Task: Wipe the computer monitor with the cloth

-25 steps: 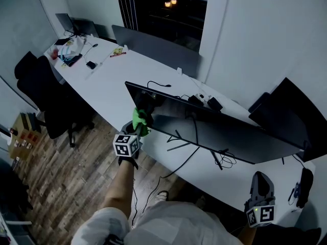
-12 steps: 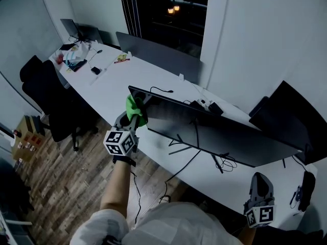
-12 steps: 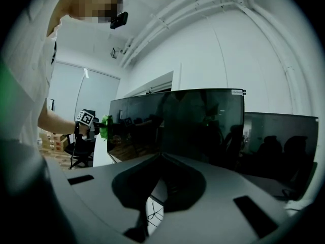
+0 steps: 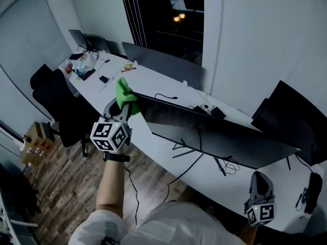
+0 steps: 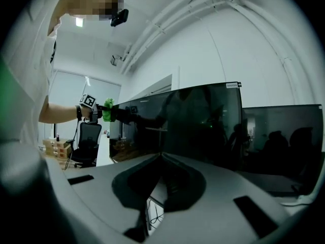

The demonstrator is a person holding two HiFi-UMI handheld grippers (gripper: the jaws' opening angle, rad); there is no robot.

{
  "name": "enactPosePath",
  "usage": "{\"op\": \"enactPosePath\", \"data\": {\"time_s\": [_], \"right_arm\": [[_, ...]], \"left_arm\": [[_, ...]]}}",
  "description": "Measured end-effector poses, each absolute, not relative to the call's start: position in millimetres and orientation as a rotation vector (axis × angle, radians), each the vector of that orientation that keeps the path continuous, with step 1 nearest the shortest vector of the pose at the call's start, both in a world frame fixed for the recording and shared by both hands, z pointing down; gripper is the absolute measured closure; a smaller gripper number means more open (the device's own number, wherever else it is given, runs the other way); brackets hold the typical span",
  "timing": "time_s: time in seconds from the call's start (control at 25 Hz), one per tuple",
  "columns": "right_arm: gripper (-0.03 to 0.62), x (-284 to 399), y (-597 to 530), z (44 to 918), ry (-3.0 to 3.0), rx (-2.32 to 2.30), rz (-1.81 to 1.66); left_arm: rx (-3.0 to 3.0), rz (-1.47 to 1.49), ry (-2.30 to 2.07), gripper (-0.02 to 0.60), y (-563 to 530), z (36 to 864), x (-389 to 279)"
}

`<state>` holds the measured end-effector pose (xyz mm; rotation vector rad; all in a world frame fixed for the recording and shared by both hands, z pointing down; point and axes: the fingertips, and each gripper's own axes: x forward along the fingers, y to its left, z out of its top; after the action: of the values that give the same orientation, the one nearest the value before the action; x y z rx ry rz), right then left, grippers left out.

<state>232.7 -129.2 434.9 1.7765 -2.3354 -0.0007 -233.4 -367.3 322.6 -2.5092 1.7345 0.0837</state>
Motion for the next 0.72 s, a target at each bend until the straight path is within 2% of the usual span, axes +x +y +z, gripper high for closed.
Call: {"op": "enactPosePath", "data": {"time_s": [0.36,0.72], "right_arm": [[0.591,251,-126,441,-2.381,1.766,0.013],[0.591,287,-117,437,-2.398,1.783,0.010]], "left_arm": [[-2.431,-0.115,1.687,0.528,-350,290,-199],[-2.519,-0.310,1.500,0.528,-320,289,-90]]}}
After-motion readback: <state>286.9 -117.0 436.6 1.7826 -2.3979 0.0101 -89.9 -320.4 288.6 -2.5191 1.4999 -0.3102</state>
